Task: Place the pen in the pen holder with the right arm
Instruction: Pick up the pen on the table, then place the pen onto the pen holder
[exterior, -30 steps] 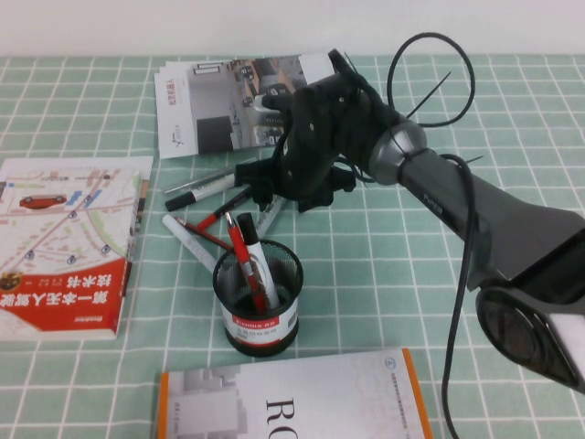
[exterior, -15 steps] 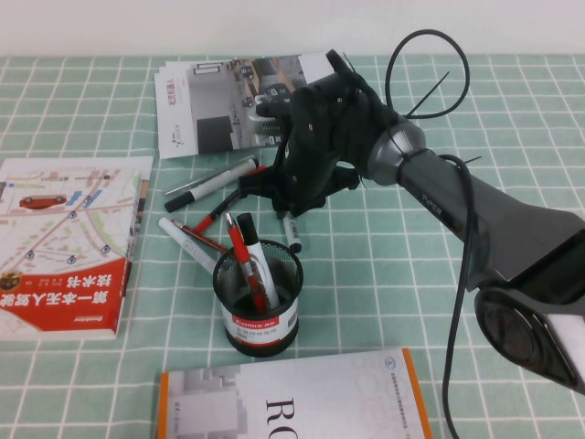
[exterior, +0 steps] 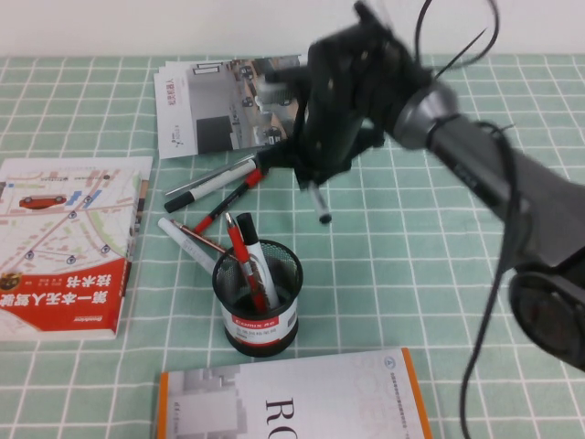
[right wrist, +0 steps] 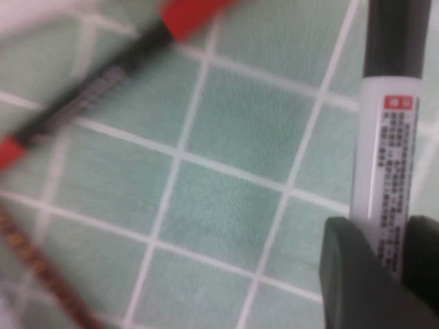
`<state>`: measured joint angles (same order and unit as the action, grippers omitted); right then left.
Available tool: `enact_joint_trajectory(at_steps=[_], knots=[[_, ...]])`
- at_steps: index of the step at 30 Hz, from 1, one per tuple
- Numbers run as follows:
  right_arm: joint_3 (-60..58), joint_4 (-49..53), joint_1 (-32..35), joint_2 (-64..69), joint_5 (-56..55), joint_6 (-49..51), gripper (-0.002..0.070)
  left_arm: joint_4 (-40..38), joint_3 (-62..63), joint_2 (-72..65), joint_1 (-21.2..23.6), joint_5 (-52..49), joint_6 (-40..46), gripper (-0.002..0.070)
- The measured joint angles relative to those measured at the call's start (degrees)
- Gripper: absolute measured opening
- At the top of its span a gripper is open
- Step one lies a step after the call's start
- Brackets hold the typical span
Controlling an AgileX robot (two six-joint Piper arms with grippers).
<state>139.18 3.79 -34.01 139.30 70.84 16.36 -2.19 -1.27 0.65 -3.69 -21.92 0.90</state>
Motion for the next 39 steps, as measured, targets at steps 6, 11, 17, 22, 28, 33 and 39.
enact_joint_trajectory(at_steps=[6,11,17,22,28,33,39], knots=[[0.0,1.1,0.0,-5.9,0.2,-2.2,0.0111,0.0,0.0,0.0,0.0,0.0,0.0,-0.0004],[-1.7,0.7,0.0,-9.8,0.4,-3.6,0.0111,0.0,0.0,0.0,0.0,0.0,0.0,-0.0004],[-13.8,0.8,0.0,-19.7,-1.2,-3.8,0.0111,0.0,0.0,0.0,0.0,0.0,0.0,-0.0004],[-36.9,-0.4,0.0,-33.9,-18.4,-3.8,0.0111,0.0,0.0,0.0,0.0,0.0,0.0,-0.0004],[-67.0,-2.5,-0.1,-51.8,-51.2,-3.9,0.0111,0.0,0.0,0.0,0.0,0.0,0.0,-0.0004],[-80.8,-1.0,-3.1,-55.4,-73.3,-3.9,0.0111,0.0,0.0,0.0,0.0,0.0,0.0,-0.0004],[-90.1,5.4,-8.8,-52.9,-101.2,-4.0,0.0111,0.0,0.0,0.0,0.0,0.0,0.0,-0.0004]])
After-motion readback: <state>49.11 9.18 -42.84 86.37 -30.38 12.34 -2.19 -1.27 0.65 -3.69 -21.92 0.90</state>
